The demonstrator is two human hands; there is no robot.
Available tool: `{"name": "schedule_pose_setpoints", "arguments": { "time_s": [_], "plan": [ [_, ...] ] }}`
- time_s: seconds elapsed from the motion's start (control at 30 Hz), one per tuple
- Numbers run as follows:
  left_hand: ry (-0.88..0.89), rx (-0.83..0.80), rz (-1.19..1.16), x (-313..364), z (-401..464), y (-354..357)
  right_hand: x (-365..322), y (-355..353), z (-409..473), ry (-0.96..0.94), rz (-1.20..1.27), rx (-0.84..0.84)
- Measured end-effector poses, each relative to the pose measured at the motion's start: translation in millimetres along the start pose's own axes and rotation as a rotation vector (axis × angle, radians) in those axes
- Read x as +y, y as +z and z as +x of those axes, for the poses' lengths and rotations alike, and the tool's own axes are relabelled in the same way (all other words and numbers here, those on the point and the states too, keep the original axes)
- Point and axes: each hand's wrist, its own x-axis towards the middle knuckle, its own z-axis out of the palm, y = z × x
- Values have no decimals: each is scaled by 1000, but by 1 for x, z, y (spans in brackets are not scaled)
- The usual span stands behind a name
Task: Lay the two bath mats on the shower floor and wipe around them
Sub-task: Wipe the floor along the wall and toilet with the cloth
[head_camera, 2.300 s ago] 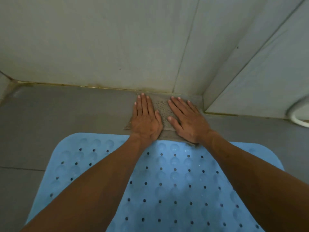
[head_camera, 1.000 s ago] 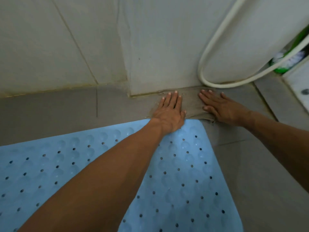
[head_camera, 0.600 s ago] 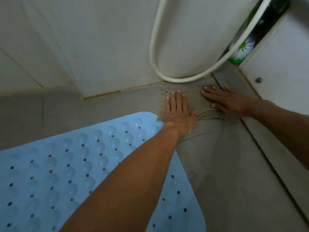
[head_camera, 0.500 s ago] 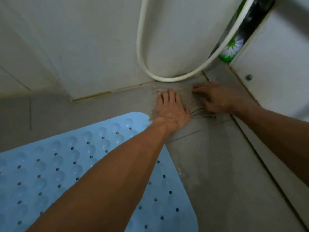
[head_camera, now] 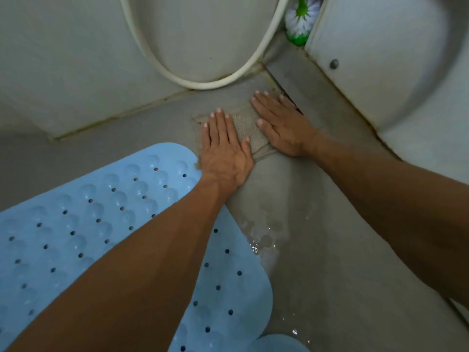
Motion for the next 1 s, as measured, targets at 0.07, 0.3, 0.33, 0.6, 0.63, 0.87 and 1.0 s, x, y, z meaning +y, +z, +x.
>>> {"name": "schedule_pose_setpoints", "arguments": {
  "time_s": [0.07,0.3,0.33,0.6,0.63,0.87,1.0],
  "plan": [
    [-12,4,-22,11,-18,4,0,1,-18,-3,-1,-17],
    [-34,-19,-32,49,-90,11,-7,11,-97,-9,-10,-46],
    [-36,-30,-39,55,-102,11,-7,12,-110,-11,-9,-45],
    [-23,-75,-110,105,-202,20,-17,21,-221,16,-8,-48],
    [-20,-73,-127,112,-216,21,-19,23,-236,19,-5,-51],
    [-21,-123,-96,127,-252,25,-23,23,-271,19,14,-55],
    [-5,-267,-84,126,-248,18,-22,23,-272,8,5,-37]
  ]
}}
